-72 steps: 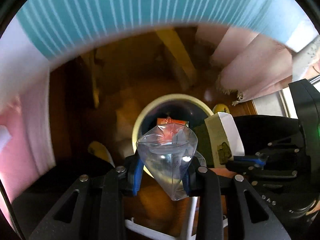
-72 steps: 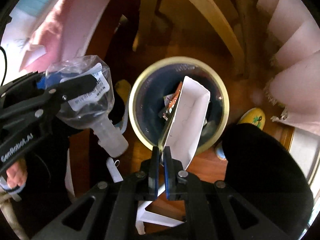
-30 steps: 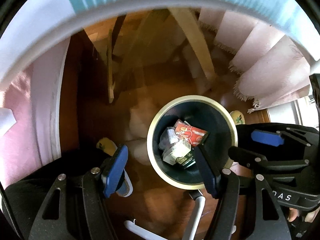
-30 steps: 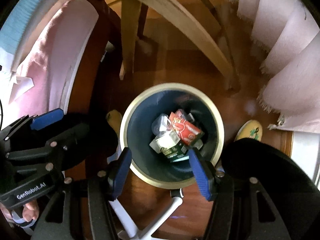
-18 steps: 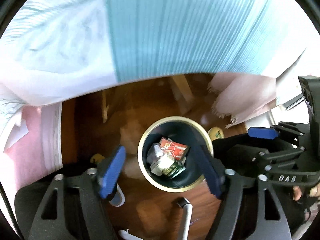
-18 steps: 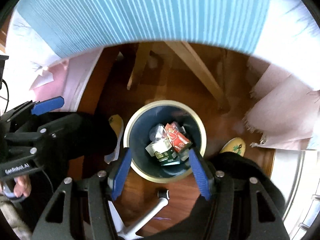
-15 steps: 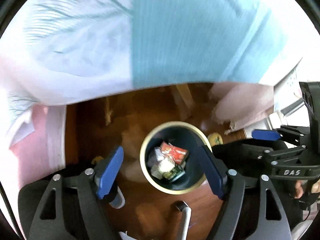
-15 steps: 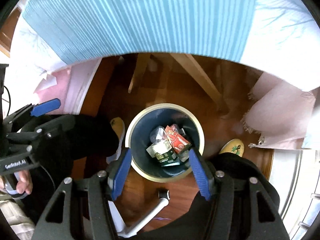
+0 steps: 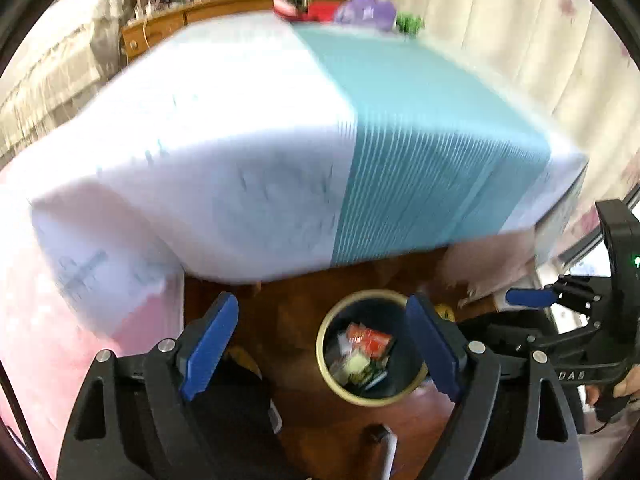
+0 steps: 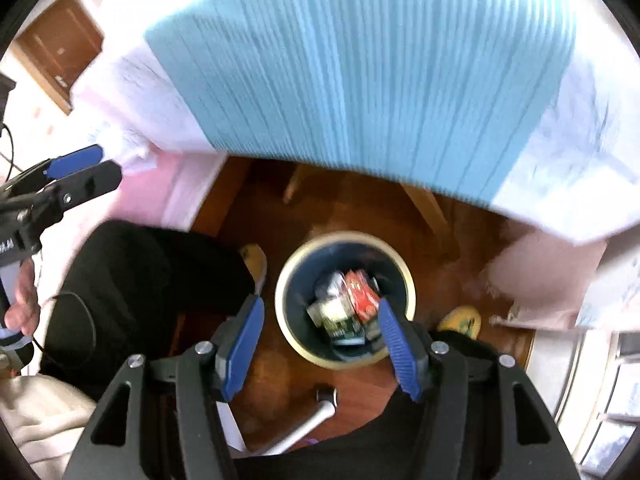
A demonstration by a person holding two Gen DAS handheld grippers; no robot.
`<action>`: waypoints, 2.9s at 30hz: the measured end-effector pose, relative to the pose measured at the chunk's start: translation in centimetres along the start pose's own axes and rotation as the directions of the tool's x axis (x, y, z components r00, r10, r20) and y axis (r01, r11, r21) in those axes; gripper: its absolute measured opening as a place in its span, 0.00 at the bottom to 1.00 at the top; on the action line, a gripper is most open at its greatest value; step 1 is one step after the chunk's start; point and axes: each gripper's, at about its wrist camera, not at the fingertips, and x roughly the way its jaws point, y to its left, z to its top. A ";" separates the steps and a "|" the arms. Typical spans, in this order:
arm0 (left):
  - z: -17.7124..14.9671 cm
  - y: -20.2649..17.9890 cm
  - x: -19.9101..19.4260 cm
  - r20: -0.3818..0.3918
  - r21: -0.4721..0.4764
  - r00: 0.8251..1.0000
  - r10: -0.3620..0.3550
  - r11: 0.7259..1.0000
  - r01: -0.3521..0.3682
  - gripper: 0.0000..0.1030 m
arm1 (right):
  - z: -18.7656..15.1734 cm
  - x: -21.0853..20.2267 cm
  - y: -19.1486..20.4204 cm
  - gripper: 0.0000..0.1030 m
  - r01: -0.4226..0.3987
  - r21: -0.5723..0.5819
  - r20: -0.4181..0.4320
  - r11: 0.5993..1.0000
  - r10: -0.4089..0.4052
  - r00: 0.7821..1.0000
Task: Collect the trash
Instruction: 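Raise both tools back over the table toward the remaining items, then grasp the purple plastic bag with left tool while right tool grasps the green paper, then lift the purple bag with left tool while right tool lifts the green paper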
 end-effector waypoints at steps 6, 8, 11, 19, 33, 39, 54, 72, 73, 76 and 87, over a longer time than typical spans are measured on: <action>5.5 -1.0 -5.3 0.142 0.038 0.989 0.029 0.999 -0.035 0.82 | 4.1 -7.0 0.4 0.58 -0.014 -0.051 0.153 0.999 0.022 0.988; 7.8 -1.3 -6.7 0.170 0.038 0.985 0.015 0.999 -0.022 0.82 | 5.8 -9.6 0.2 0.58 -0.007 -0.067 0.207 0.998 0.021 0.978; 11.0 -1.5 -7.7 0.178 0.025 0.984 -0.019 1.000 0.015 0.82 | 8.6 -13.1 -0.3 0.58 0.005 -0.082 0.277 0.997 0.018 0.961; 21.3 -1.9 -6.6 0.203 0.024 0.979 -0.007 1.000 0.002 0.82 | 17.1 -17.0 -3.2 0.58 0.139 -0.050 0.380 0.989 -0.110 0.918; 35.6 -6.1 4.9 0.100 0.108 0.995 -0.029 0.994 0.018 0.82 | 29.6 -14.1 -15.7 0.58 0.005 0.245 0.354 0.970 -0.094 0.930; 40.1 -7.6 11.9 0.045 0.078 0.999 -0.001 0.997 -0.002 0.82 | 34.5 -10.5 -21.1 0.58 -0.086 0.383 0.333 0.920 -0.050 0.942; 42.9 -11.3 21.9 -0.048 0.176 0.996 0.081 0.982 -0.072 0.82 | 41.8 -2.2 -25.6 0.58 -0.135 0.508 0.284 0.851 -0.017 0.959; 42.4 -10.5 23.8 -0.068 0.142 0.995 0.067 0.988 -0.057 0.22 | 39.1 -1.3 -25.3 0.39 -0.176 0.451 0.313 0.875 0.029 0.949; 42.2 -10.4 23.6 -0.069 0.136 0.995 0.066 0.989 -0.056 0.19 | 38.5 -1.4 -25.1 0.39 -0.179 0.450 0.313 0.875 0.034 0.949; 41.4 -10.1 22.3 -0.064 0.111 0.997 0.046 0.993 -0.038 0.15 | 37.2 -2.1 -24.5 0.39 -0.186 0.442 0.312 0.878 0.045 0.949; 35.5 -10.3 11.9 -0.010 0.182 0.998 -0.054 0.982 0.055 0.14 | 28.6 -7.2 -18.9 0.38 -0.282 0.374 0.390 0.884 0.126 0.912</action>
